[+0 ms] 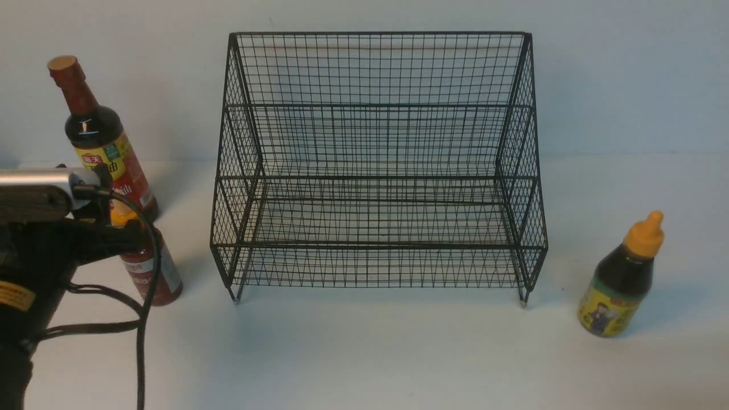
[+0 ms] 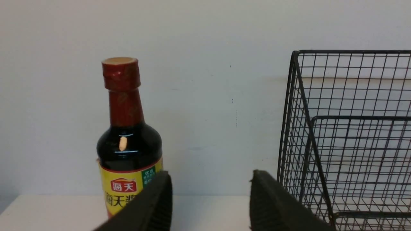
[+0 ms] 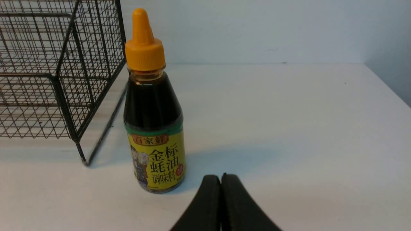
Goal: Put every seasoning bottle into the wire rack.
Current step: Use the left arm to grab the condiment bottle closest to it
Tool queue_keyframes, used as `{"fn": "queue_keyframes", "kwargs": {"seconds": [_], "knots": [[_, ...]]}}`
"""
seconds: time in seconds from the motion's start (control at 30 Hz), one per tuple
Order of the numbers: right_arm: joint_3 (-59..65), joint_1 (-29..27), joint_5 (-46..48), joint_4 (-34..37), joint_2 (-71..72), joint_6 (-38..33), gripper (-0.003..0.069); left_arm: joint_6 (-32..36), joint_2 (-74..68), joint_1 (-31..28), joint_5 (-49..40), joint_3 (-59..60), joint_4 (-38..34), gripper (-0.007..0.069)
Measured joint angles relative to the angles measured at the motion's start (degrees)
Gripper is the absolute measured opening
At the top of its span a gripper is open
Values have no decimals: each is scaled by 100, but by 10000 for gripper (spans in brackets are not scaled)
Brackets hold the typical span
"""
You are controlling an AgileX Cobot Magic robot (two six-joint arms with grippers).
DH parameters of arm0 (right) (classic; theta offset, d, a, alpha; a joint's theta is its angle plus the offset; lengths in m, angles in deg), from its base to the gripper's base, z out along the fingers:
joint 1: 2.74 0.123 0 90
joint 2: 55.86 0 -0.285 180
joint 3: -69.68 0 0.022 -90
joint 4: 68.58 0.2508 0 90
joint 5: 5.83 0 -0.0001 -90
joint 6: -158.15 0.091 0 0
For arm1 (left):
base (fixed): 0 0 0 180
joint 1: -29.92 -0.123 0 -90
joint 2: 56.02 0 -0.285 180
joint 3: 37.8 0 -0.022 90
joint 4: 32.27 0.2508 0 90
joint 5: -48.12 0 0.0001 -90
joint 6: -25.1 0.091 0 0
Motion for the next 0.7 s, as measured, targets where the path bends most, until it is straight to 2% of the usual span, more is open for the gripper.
{"fn": "queue_keyframes", "kwargs": {"seconds": [0.13,0.2,0.33,0.7], "knots": [[0,0,0,0,0,0,-10,0,-437,0,6,-378,-180,415],[0,0,0,0,0,0,-10,0,-571,0,1,-486,-375,424],[0,0,0,0,0,0,-10,0,-859,0,-5,-690,-672,429],[0,0,0,0,0,0,-10,0,-1662,0,-66,-960,-681,429]]}}
